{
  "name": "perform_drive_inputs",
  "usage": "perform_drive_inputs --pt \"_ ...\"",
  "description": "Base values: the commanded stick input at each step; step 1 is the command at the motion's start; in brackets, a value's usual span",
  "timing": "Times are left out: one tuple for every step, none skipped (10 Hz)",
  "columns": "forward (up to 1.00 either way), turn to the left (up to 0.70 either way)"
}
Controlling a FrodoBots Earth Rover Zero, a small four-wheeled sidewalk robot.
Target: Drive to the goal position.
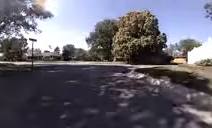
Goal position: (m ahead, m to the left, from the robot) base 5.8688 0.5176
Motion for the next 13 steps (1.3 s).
perform_drive_inputs --pt "1.00 0.00" --pt "1.00 0.00" --pt "1.00 0.00" --pt "1.00 0.00" --pt "1.00 0.00" --pt "1.00 0.00" --pt "1.00 0.00" --pt "1.00 0.00" --pt "1.00 0.00" --pt "1.00 0.00" --pt "1.00 0.00" --pt "1.00 0.00" --pt "1.00 0.00"
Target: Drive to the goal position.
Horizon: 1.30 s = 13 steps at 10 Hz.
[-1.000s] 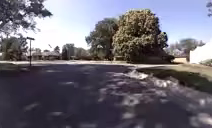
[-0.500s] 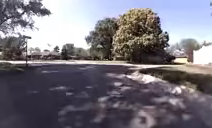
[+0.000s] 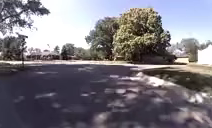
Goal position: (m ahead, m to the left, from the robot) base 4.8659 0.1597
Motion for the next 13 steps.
perform_drive_inputs --pt "1.00 0.00" --pt "1.00 0.05" --pt "1.00 0.40" --pt "1.00 0.40" --pt "1.00 0.40" --pt "1.00 0.40" --pt "1.00 0.32" --pt "1.00 0.15" --pt "1.00 0.00" --pt "1.00 0.00" --pt "1.00 0.00" --pt "1.00 0.00" --pt "1.00 0.00"
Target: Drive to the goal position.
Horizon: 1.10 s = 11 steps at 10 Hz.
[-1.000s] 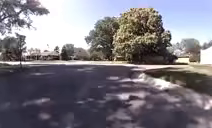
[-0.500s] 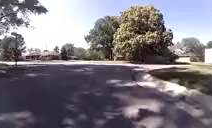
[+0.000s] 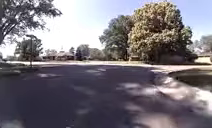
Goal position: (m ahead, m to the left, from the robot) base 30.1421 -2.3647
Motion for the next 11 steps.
perform_drive_inputs --pt "1.00 0.00" --pt "1.00 0.00" --pt "1.00 0.00" --pt "1.00 0.00" --pt "1.00 0.00" --pt "1.00 0.00" --pt "1.00 0.00" --pt "1.00 0.00" --pt "1.00 0.00" --pt "1.00 0.00" --pt "1.00 0.00"
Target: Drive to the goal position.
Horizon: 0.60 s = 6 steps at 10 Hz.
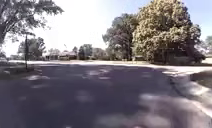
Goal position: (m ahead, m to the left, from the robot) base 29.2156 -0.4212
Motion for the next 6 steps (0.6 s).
perform_drive_inputs --pt "1.00 0.00" --pt "1.00 0.00" --pt "1.00 0.00" --pt "1.00 0.00" --pt "1.00 0.00" --pt "1.00 0.00"
